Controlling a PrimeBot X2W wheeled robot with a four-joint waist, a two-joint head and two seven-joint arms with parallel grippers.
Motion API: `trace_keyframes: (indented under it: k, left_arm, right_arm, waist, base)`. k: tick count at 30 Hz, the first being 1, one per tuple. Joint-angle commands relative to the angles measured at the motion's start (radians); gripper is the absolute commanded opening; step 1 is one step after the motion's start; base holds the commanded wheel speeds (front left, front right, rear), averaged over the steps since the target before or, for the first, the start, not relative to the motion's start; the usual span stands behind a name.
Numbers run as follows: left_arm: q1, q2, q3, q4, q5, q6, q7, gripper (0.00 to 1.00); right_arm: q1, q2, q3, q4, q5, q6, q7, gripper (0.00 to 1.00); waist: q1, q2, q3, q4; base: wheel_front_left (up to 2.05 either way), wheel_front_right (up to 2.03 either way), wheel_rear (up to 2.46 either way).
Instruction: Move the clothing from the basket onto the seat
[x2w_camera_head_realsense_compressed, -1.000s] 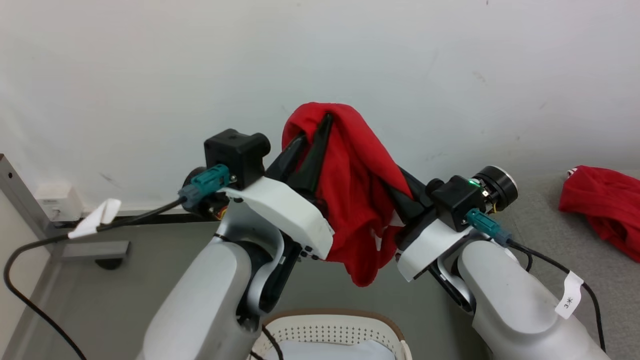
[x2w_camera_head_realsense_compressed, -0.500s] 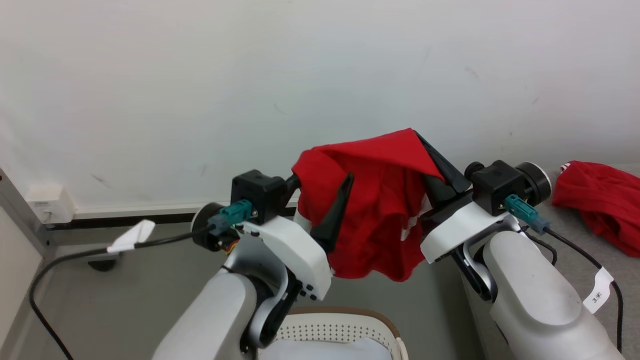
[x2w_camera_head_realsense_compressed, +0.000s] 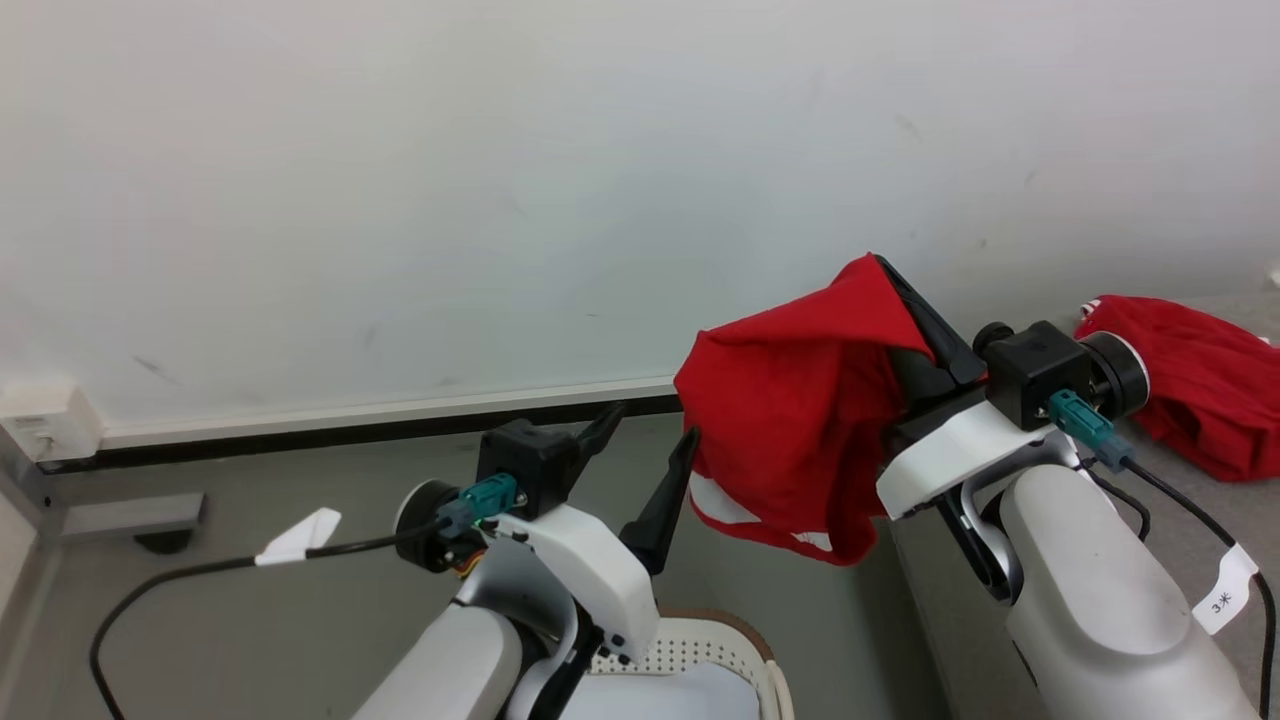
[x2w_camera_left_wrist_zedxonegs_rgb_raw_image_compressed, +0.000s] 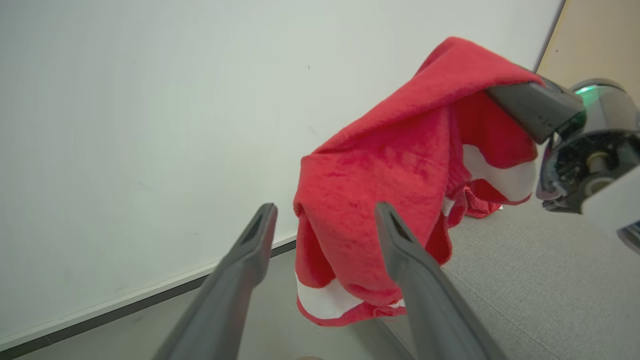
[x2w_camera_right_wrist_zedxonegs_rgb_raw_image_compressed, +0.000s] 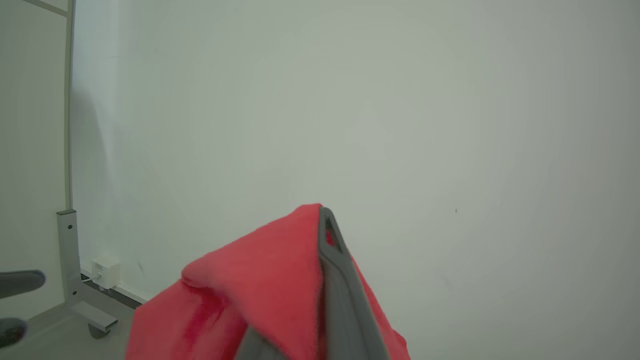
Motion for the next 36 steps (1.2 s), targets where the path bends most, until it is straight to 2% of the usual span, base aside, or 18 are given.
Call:
trace_keyframes:
  k: [1,8,25,31,36]
  left_arm:
    - [0.015,0.003,0.002,0.007,-0.003,0.002,-0.013,1.0]
    - [0.016,0.004,0.003,0.014,-0.012,0.0,-0.032,1.0]
    - [-0.011,-0.012,-0.015,0.002,-0.017,0.002,-0.056,1.0]
    - [-0.018,-0.03,-0.039,-0.008,-0.028,-0.008,-0.063,1.0]
    - [-0.029,-0.044,-0.064,-0.017,-0.024,-0.014,-0.07,1.0]
  right_arm:
    - [0.014,-0.001,-0.012,0.0,-0.014,-0.003,-0.003,0.0]
    - [0.017,-0.009,-0.028,-0.009,-0.027,-0.003,-0.003,0.0]
    - [0.043,-0.059,-0.05,-0.06,-0.031,-0.003,-0.002,0.0]
    - [0.065,-0.086,-0.08,-0.089,-0.027,-0.003,-0.002,0.0]
    - [0.074,-0.108,-0.119,-0.099,-0.013,-0.003,-0.002,0.0]
  waist:
    - [0.0,-0.0001,0.008,-0.021]
    - [0.0,-0.0001,0.021,-0.084]
    - [0.0,-0.0001,0.065,-0.341]
    - [0.0,-0.0001,0.084,-0.381]
    - [0.0,-0.0001,0.113,-0.377]
  base:
    - [0.0,0.0,0.0]
    - [0.0,0.0,0.0]
    - [0.0,0.0,0.0]
    - [0.0,0.0,0.0]
    - [0.0,0.0,0.0]
